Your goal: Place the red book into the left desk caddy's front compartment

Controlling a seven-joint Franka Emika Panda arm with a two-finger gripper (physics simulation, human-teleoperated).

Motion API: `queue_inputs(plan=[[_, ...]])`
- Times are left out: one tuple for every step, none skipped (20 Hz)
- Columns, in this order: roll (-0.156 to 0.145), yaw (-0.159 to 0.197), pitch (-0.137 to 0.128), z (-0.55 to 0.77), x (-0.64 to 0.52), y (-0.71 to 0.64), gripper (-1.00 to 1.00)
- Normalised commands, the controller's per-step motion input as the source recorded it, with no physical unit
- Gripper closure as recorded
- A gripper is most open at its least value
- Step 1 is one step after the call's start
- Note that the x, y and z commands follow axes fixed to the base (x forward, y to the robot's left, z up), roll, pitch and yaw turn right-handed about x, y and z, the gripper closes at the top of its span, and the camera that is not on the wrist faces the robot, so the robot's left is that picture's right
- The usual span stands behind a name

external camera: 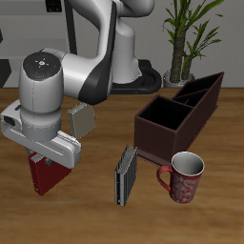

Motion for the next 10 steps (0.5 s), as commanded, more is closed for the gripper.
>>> queue_inputs(plan=[[0.0, 0.0, 0.0, -0.03, 0.0, -0.15, 1.0], [0.051, 0.063, -0.088, 0.62, -0.36, 0.13, 1.0], [-0.076, 0.077, -0.034, 1.28, -0.81, 0.4, 1.0], [0.0, 0.0, 0.0, -0.01, 0.0, -0.08, 1.0], [0.024, 0.078, -0.053, 0.39, -0.28, 0.04, 1.0], [-0.082, 0.066, 0.006, 0.5, -0.35, -0.11, 1.0], [-0.016, 0.029, -0.013, 0.59, -0.39, 0.13, 1.0], [-0.008, 0.061, -0.06, 0.69, -0.53, -0.01, 1.0], [-0.101, 0.038, -0.007, 0.58, -0.41, -0.09, 1.0], [-0.022, 0.034, -0.029, 0.58, -0.43, 0.04, 1.0]])
